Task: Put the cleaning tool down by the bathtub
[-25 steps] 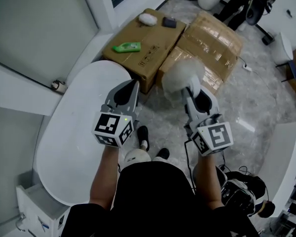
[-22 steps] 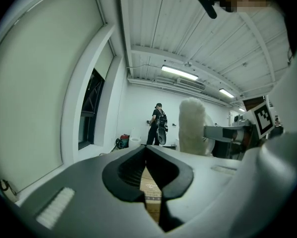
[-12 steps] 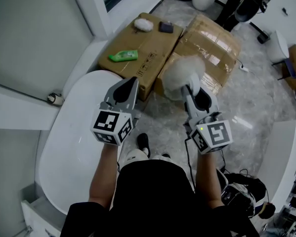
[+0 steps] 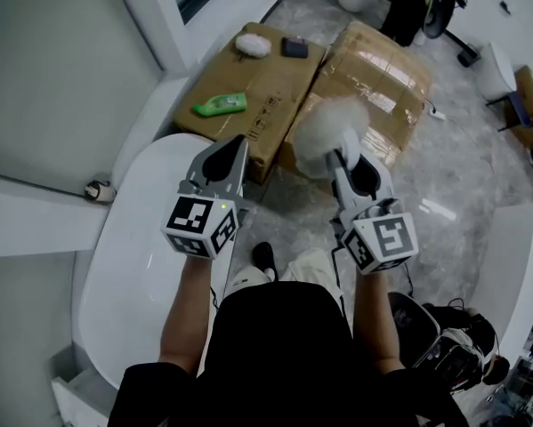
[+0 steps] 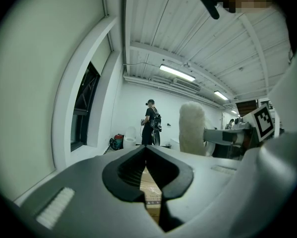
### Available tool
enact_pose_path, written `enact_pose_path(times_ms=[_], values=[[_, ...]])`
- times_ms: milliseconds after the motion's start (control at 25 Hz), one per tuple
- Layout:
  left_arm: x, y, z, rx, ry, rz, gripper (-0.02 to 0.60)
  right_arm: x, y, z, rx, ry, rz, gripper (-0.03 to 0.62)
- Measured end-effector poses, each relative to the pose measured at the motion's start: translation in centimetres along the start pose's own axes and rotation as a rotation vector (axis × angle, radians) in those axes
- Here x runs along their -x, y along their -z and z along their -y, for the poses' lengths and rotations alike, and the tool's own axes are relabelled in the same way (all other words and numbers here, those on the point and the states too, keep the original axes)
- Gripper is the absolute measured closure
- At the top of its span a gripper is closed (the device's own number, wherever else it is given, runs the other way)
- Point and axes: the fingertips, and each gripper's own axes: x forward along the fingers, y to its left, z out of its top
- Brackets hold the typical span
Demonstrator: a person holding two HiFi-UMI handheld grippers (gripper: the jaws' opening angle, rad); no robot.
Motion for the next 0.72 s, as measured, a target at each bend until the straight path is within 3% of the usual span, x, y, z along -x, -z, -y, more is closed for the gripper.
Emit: enact_pose_path(times_ms=[360,720], values=[[-2.5,0.3,-0.7,0.025,0.016,-0.018,0.584,-2.1,0.6,0.8,-0.001,-0.007,-0.032,0.499],[-6.4,-0.1,-2.4,0.03,-0.031,-0.023,0.584,-6.0,0.6,4.4,-0.031,-0.046,-0.037,0.499]])
